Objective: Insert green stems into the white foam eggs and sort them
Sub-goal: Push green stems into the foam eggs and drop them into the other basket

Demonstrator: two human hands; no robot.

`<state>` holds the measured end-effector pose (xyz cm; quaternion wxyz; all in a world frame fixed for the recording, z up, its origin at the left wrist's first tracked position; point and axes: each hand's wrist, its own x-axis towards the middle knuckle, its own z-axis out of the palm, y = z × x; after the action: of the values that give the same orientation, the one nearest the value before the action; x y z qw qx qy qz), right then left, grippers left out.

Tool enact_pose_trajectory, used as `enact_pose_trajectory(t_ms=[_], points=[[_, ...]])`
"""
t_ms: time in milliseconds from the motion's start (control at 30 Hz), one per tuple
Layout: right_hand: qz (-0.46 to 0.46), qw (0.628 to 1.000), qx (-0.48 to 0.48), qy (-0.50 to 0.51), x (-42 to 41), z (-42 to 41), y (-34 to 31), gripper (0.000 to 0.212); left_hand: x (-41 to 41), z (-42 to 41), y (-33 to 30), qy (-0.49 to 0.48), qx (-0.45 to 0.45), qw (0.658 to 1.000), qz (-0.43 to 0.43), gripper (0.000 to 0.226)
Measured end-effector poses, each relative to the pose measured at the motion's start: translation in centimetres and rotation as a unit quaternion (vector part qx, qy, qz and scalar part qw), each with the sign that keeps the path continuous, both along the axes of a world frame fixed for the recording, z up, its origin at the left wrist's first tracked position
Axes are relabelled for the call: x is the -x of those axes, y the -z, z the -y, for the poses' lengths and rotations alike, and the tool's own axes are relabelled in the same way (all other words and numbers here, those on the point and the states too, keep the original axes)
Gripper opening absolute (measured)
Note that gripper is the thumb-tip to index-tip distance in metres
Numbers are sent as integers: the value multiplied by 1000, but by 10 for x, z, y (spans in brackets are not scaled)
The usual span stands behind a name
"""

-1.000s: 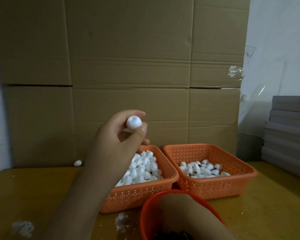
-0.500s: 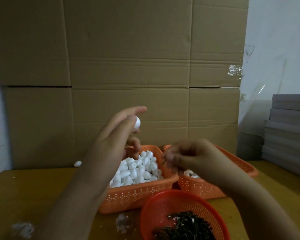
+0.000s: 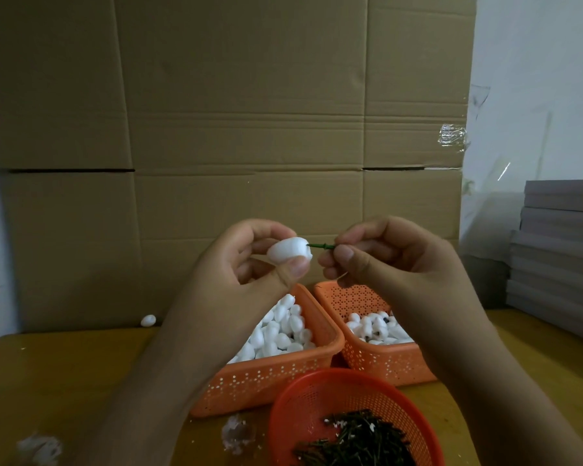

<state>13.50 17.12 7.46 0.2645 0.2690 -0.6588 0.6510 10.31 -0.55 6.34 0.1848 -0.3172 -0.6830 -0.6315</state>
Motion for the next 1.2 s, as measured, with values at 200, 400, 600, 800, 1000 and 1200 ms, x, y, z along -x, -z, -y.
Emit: enact_pose_trajectory(t_ms=[200,400,600,800,1000,1200], points=[[-2,999,-27,20,0,-2,0,6,0,0,-1,-12,-12,1000,-7,29],[-21,996,-79,47,3,1,4,6,-1,-3,1,-17,21,999,-24,22],[-32,993,-98,59,2,1,4,23,-4,-2,0,-34,31,998,-39,24],[-16,992,-93,85,7,0,6,24,-1,-2,0,-46,23,998,-35,28],[-58,978,-137,144,7,2,8,6,1,-2,3,-48,32,997,-48,22],[-65,973,-162,152,7,2,9,11,-1,-6,6,-62,45,995,-70,24]])
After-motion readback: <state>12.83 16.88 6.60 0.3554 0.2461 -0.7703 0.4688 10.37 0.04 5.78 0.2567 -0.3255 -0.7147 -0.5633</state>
